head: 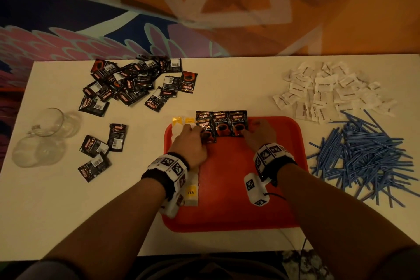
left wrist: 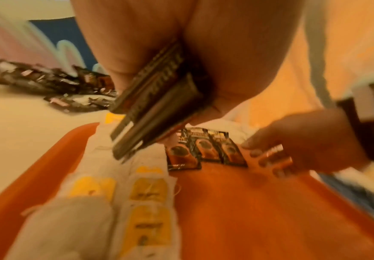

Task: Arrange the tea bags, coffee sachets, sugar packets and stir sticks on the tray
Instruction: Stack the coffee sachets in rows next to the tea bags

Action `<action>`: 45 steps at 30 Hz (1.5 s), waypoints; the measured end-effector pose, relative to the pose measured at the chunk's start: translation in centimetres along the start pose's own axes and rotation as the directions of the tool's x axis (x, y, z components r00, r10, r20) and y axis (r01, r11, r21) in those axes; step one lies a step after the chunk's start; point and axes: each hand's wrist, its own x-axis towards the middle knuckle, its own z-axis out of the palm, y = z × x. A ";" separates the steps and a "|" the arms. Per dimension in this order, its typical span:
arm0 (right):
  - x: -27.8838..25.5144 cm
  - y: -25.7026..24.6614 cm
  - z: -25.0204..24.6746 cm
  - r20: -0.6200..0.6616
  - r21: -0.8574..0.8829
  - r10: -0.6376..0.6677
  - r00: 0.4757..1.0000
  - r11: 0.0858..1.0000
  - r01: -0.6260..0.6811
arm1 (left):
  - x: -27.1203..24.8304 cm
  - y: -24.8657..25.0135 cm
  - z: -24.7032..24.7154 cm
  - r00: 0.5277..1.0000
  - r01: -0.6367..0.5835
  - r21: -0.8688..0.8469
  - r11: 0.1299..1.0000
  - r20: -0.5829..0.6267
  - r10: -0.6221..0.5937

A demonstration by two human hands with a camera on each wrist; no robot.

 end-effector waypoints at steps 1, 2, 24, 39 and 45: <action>-0.5 -0.3 -0.4 0.004 0.008 -0.024 1.000 1.000 0.024 | 0.0 0.0 -0.3 0.999 0.028 -0.106 0.994 -0.043 -0.033; -1.2 -0.6 -0.7 0.015 0.017 -0.064 0.998 0.998 0.064 | 0.0 -0.1 -0.6 0.994 0.055 -0.216 0.975 -0.078 -0.074; -10.5 -6.1 -3.8 0.082 0.357 -0.713 0.697 0.673 0.647 | -5.4 1.1 -3.4 0.932 0.352 -0.933 0.072 0.343 -0.116; -10.1 -5.4 -2.9 0.251 0.241 -0.537 0.806 0.841 0.485 | -5.2 2.4 -4.2 0.957 0.104 -0.975 0.198 0.044 -0.287; -9.5 -4.9 -1.7 0.288 0.180 -0.508 0.811 0.861 0.476 | -4.2 2.3 -3.4 0.921 0.124 -0.929 0.349 -0.024 -0.389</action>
